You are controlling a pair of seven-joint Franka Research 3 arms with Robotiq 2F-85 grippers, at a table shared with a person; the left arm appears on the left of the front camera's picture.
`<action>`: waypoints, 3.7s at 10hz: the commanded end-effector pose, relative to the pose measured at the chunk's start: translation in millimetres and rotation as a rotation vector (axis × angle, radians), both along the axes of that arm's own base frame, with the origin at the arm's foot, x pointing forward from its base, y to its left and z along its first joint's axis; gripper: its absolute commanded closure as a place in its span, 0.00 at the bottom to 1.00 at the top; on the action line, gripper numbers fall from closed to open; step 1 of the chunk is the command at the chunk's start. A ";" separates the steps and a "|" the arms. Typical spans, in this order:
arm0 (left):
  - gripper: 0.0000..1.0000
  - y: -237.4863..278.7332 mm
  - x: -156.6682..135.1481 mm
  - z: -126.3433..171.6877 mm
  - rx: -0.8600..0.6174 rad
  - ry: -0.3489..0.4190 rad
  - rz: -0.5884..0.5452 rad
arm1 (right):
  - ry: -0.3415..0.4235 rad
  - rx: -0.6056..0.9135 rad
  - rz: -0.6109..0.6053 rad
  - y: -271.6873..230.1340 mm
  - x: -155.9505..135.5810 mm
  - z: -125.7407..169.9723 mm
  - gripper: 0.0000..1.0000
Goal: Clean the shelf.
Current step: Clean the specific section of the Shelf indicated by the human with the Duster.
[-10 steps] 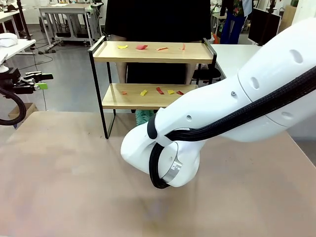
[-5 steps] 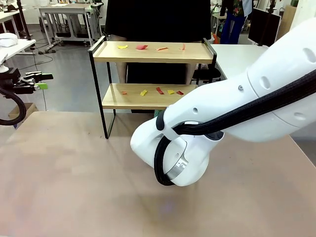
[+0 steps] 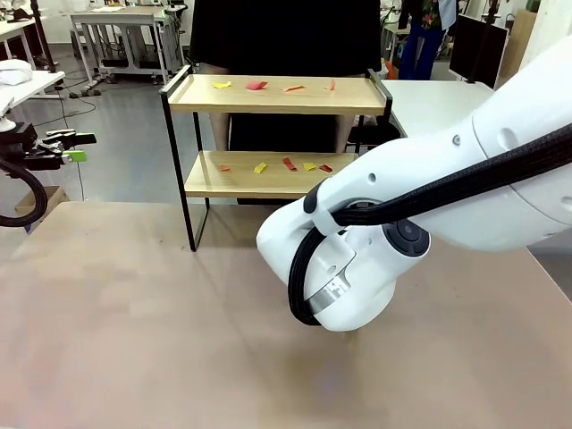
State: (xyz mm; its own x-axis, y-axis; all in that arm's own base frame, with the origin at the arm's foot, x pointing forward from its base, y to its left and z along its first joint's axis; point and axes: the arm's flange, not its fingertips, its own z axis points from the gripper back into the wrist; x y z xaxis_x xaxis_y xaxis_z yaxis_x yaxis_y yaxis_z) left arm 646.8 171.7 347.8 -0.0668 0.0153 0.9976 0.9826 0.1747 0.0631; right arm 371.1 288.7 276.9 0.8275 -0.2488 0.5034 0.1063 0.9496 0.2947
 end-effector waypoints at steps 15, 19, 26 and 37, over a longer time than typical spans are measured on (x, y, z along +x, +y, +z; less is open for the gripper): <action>0.00 -0.4 -2.0 1.8 0.005 -0.014 -0.002 | -0.003 0.015 -0.038 -30.1 4.9 47.2 0.87; 0.00 -0.4 -2.0 1.8 0.005 -0.014 -0.002 | -0.073 0.029 0.112 -46.4 -25.7 73.5 0.87; 0.00 -0.4 -2.0 1.8 0.005 -0.014 -0.002 | 0.052 0.126 0.578 -52.1 -37.5 93.7 0.87; 0.00 -0.4 -2.0 1.8 0.005 -0.014 -0.002 | 0.173 0.074 0.970 -123.7 -92.1 186.4 0.87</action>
State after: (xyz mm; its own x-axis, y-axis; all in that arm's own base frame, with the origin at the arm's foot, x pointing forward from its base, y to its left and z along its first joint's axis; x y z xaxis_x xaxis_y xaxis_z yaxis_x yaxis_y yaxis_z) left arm 646.9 171.7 348.1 -0.0674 0.0150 0.9976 0.9826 0.1745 0.0638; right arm 317.3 194.2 462.0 0.7457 0.5494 0.3769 -0.6662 0.6238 0.4087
